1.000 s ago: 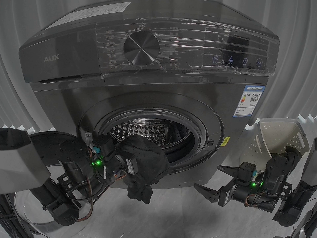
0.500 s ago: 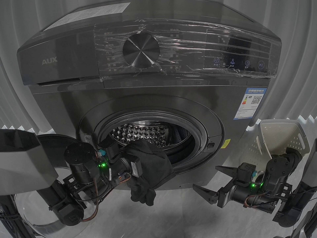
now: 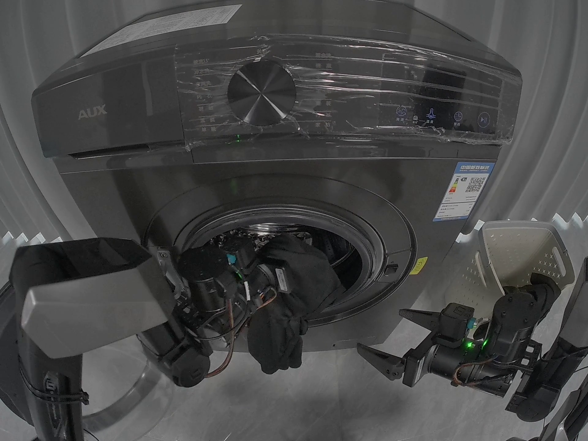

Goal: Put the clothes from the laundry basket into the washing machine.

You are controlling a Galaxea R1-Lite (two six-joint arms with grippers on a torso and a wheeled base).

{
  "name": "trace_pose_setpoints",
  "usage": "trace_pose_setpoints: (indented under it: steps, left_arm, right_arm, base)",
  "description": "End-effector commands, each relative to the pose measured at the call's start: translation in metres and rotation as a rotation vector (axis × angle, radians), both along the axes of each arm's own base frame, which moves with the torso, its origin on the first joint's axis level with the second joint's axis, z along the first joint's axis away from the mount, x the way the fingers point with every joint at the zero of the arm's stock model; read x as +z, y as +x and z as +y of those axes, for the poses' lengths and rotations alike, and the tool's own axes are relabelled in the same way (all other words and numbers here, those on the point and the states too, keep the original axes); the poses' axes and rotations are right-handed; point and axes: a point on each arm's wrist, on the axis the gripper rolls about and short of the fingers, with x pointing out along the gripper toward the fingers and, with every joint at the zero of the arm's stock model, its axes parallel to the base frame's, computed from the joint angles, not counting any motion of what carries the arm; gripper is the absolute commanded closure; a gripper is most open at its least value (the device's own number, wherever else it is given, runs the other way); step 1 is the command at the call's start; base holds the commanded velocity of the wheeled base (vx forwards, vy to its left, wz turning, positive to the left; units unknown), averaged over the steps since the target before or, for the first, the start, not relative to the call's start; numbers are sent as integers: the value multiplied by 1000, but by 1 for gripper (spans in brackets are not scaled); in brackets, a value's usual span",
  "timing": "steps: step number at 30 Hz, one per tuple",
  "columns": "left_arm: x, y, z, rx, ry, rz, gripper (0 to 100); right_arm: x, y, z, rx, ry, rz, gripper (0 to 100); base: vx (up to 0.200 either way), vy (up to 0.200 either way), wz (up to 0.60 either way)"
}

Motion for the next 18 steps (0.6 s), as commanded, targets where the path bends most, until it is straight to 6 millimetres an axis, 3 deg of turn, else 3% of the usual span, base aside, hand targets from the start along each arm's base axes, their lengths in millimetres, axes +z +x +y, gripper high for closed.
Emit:
trace_pose_setpoints:
  steps: [1,2,6,13,18]
  left_arm:
    - [-33,40,-15,62,-9,-11,100]
    - [-39,53,-14,84,-12,-18,100]
    - [-45,68,-16,97,-7,-16,100]
    - [-55,112,-19,138,-32,-52,100]
    - [-48,133,-27,153,-65,-99,100]
  right_arm:
    - [-1,0,0,-1,-4,5,0]
    - [-1,0,0,0,-3,3,0]
    - [0,0,0,0,0,-1,0]
    - [-1,2,-1,-5,-2,-2,0]
    - [-2,1,0,-1,-4,2,0]
  base:
    - [0,0,0]
    - [0,0,0]
    - [0,0,0]
    - [0,0,0]
    - [0,0,0]
